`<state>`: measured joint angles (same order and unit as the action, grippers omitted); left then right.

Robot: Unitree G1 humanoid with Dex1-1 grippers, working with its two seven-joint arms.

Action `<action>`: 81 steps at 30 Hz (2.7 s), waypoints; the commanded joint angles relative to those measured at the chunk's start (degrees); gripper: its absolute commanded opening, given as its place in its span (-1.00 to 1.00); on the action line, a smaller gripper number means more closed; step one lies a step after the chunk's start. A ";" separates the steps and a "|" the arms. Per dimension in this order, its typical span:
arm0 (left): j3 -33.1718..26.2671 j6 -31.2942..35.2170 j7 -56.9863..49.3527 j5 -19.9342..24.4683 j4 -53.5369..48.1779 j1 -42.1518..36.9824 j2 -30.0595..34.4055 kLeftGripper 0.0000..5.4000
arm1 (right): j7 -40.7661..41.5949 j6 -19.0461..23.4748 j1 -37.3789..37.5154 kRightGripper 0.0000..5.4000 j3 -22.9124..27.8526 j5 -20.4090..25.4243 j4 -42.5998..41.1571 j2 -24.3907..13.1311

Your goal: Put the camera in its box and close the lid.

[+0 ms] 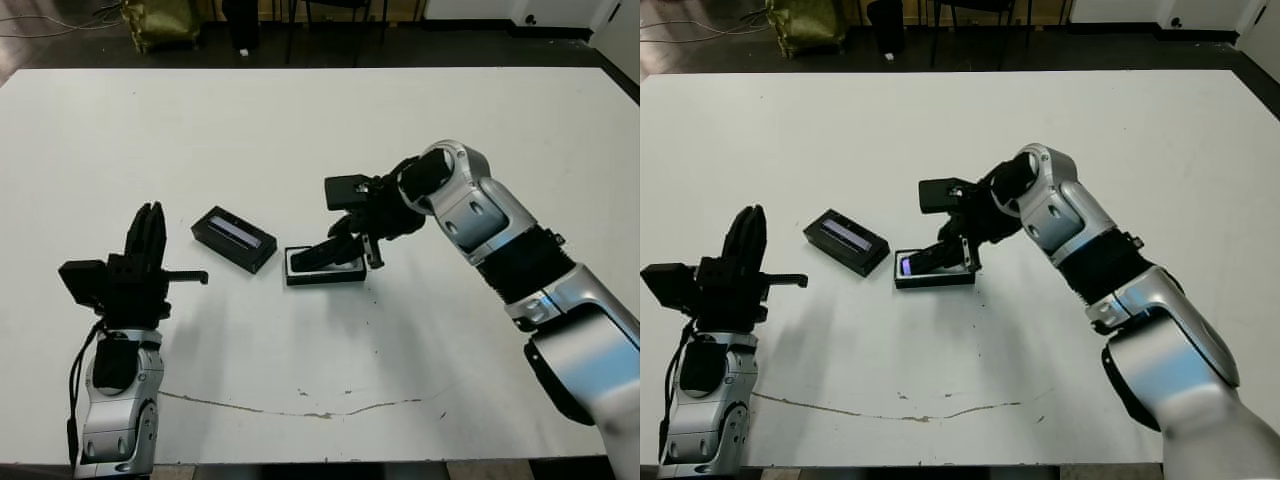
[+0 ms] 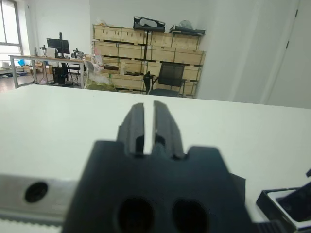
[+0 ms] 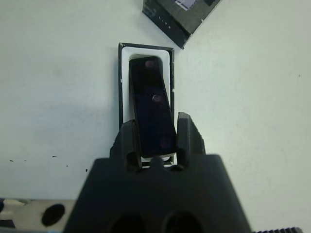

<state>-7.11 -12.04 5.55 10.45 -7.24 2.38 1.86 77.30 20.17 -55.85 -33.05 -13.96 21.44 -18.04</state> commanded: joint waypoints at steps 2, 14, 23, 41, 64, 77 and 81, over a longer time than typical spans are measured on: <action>-0.04 0.17 -0.06 -0.16 0.88 1.01 -0.14 -1.00 | -0.54 -0.28 1.39 -0.92 -0.30 0.88 -1.28 0.56; -0.02 0.44 -0.07 0.19 0.67 1.00 -0.42 -1.00 | -1.47 -1.05 1.68 -0.92 -0.21 0.68 -1.34 0.27; 0.06 0.44 -0.22 -0.07 0.66 0.97 -0.38 -1.00 | -1.82 -1.94 1.88 -0.92 -0.27 0.63 -0.77 0.15; 0.03 0.04 0.05 -0.07 1.00 0.92 -0.32 -1.00 | 3.07 -7.04 -0.52 -0.13 -0.99 1.89 5.01 0.94; 0.17 -0.50 0.39 0.37 1.34 1.01 -0.50 -1.00 | 2.63 -7.64 -0.89 0.99 5.30 5.81 2.99 -0.72; 0.46 0.31 0.06 0.05 1.00 0.89 -0.53 -1.00 | -25.11 -0.12 18.03 0.69 22.27 11.36 -25.25 -2.41; 0.65 0.26 0.30 0.29 1.17 0.62 -0.71 -1.00 | -33.41 -5.26 24.87 0.34 21.24 8.94 -29.09 -1.78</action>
<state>-6.53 -12.67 5.94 10.83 -6.71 2.36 1.24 45.56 16.20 -33.06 -11.26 -4.06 -6.80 -19.71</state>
